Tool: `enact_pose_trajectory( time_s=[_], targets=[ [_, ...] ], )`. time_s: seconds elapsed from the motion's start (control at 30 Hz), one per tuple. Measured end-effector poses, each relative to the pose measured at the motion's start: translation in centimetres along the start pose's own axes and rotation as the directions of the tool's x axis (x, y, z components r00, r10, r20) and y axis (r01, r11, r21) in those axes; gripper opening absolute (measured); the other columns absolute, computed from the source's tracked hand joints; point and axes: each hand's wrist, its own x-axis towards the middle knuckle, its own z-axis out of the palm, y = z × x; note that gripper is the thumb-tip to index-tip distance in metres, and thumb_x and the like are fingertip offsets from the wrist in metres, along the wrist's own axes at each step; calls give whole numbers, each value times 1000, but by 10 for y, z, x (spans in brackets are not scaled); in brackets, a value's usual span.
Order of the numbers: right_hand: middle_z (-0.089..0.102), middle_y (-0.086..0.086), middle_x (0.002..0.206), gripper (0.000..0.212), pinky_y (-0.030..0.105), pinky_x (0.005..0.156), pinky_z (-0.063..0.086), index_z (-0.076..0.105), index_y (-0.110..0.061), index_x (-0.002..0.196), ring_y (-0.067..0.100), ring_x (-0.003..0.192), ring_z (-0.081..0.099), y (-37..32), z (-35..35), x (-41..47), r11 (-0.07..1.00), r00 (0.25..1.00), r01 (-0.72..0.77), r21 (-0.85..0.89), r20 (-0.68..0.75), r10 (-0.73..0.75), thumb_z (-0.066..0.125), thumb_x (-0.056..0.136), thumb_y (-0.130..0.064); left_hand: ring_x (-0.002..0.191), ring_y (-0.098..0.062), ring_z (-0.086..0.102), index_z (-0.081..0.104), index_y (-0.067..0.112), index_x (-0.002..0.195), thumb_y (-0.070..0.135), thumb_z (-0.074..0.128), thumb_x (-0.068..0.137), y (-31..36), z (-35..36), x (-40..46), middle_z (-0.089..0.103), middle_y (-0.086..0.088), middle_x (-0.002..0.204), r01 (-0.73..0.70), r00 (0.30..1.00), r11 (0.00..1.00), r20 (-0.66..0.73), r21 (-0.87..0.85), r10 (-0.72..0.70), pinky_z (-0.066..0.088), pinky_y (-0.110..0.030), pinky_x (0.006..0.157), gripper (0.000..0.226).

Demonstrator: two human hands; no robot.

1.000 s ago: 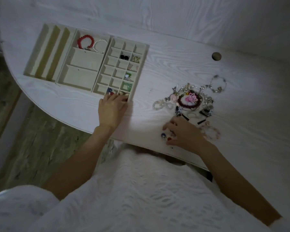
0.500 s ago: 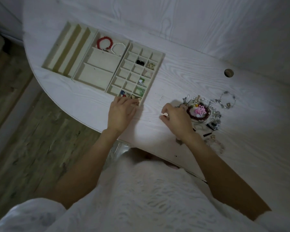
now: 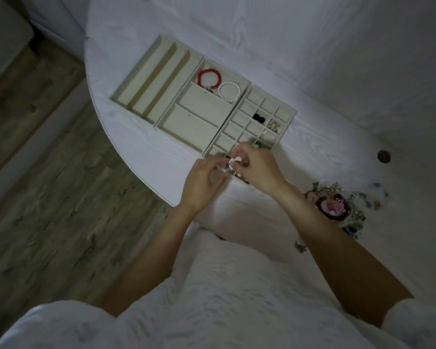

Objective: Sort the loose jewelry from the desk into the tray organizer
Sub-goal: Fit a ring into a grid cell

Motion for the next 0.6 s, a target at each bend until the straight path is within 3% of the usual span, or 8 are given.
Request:
enact_pose_trajectory(
  time_s=[0.13, 0.23, 0.37, 0.47, 0.6],
  targets=[
    [61, -2, 90, 14, 26, 68, 43, 58, -14, 99, 13, 80, 57, 0, 0, 7, 1000, 1000, -18, 15, 8, 18, 64, 87, -20, 84, -19, 55, 66, 16, 97, 19, 65, 87, -3, -3, 18, 66, 3, 91, -6, 999, 1000, -52, 27, 7, 43, -31, 78, 10],
    [61, -4, 90, 12, 22, 68, 42, 59, -14, 99, 12, 84, 58, 1, -1, 8, 995, 999, -33, 93, 39, 29, 63, 88, -18, 87, -23, 55, 68, 18, 103, 21, 70, 83, -11, 0, 26, 64, -2, 95, -30, 999, 997, -25, 77, 32, 39, -29, 78, 21],
    [60, -4, 91, 16, 26, 72, 44, 62, -16, 103, 11, 82, 54, 3, -1, 7, 991, 998, -59, 121, 4, 59, 64, 87, -18, 83, -23, 54, 72, 18, 94, 21, 71, 81, -18, 3, 32, 64, -2, 92, -87, 994, 988, -49, 128, 94, 37, -26, 74, 13],
    [60, -1, 92, 21, 26, 73, 45, 61, -15, 104, 11, 82, 53, 9, 2, 6, 986, 992, -111, 122, -46, 117, 68, 84, -18, 82, -23, 56, 72, 20, 91, 27, 63, 82, -22, 2, 33, 66, 0, 92, -164, 985, 968, -25, 189, 172, 39, -29, 72, 15],
    [66, 2, 98, 17, 20, 70, 47, 64, -13, 97, 14, 83, 62, 18, 8, 6, 983, 983, -133, 128, -111, 147, 71, 81, -13, 85, -22, 57, 70, 19, 104, 30, 55, 81, -18, 1, 30, 70, 2, 90, -210, 976, 937, 4, 280, 218, 27, -22, 74, 29]
  ],
)
